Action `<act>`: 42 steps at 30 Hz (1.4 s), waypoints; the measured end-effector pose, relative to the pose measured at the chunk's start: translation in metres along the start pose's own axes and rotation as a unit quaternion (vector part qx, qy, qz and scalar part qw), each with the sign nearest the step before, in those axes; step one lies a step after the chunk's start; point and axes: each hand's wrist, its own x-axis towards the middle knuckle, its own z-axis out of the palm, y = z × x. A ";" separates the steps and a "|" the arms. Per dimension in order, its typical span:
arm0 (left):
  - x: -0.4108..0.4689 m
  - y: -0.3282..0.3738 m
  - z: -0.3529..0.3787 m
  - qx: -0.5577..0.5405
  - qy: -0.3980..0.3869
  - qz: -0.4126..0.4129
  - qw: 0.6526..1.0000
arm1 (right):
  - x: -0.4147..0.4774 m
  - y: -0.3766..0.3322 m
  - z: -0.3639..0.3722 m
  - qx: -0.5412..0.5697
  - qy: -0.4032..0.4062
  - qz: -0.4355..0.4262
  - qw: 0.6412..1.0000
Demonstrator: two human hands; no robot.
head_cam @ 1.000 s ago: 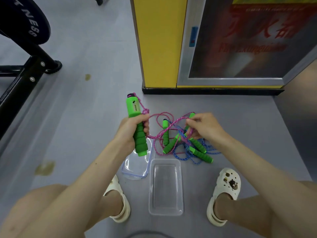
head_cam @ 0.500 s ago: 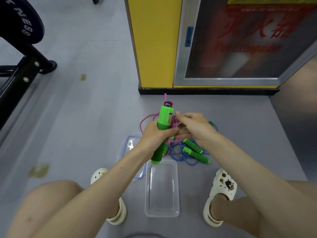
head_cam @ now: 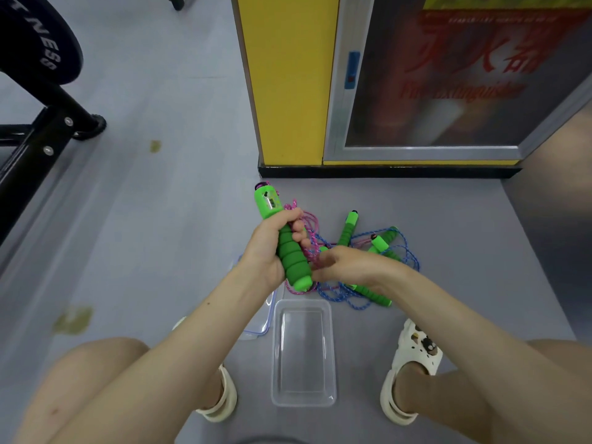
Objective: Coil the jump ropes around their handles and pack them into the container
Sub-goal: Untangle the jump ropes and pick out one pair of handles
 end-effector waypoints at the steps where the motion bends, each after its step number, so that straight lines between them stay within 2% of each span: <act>1: -0.001 0.004 -0.001 -0.010 -0.001 0.006 1.000 | 0.000 0.002 0.000 -0.005 0.008 0.000 1.000; 6: -0.002 0.030 -0.015 -0.015 0.026 0.048 0.998 | -0.004 0.011 -0.004 -0.073 0.058 0.020 0.995; 14: -0.004 0.051 -0.045 0.081 0.100 0.093 0.987 | -0.008 0.021 -0.020 -0.121 0.147 0.045 0.981; 16: -0.005 0.049 -0.047 0.147 0.112 0.115 0.976 | -0.007 0.018 -0.020 -0.033 0.164 0.030 0.985; 18: -0.007 0.044 -0.045 0.236 0.110 0.151 0.954 | -0.008 0.013 -0.022 0.101 0.159 0.015 0.982; 22: -0.009 0.033 -0.036 0.393 0.075 0.214 0.891 | -0.010 0.000 -0.028 0.335 0.124 -0.028 0.934; 24: -0.010 0.027 -0.030 0.427 0.044 0.210 0.879 | -0.014 -0.006 -0.030 0.385 0.106 -0.066 0.914; 27: -0.009 0.014 -0.024 0.425 -0.001 0.181 0.887 | -0.015 -0.014 -0.027 0.368 0.086 -0.108 0.919; 30: -0.007 0.002 -0.018 0.400 -0.044 0.152 0.903 | -0.011 -0.018 -0.021 0.342 0.114 -0.126 0.924; 32: -0.008 -0.001 -0.014 0.421 -0.062 0.142 0.894 | -0.009 -0.018 -0.020 0.348 0.134 -0.124 0.920; 34: -0.007 -0.002 -0.011 0.447 -0.058 0.149 0.880 | -0.008 -0.018 -0.021 0.363 0.133 -0.118 0.915; 36: -0.007 -0.001 -0.009 0.437 -0.033 0.163 0.884 | -0.008 -0.018 -0.021 0.373 0.120 -0.118 0.912; 38: -0.006 0.001 -0.008 0.375 -0.001 0.157 0.913 | -0.008 -0.017 -0.022 0.342 0.124 -0.123 0.923; 40: -0.006 0.003 -0.006 0.292 0.021 0.121 0.948 | -0.009 -0.016 -0.021 0.258 0.134 -0.131 0.948; 42: -0.006 0.004 -0.005 0.239 0.038 0.093 0.966 | -0.010 -0.016 -0.018 0.212 0.117 -0.146 0.959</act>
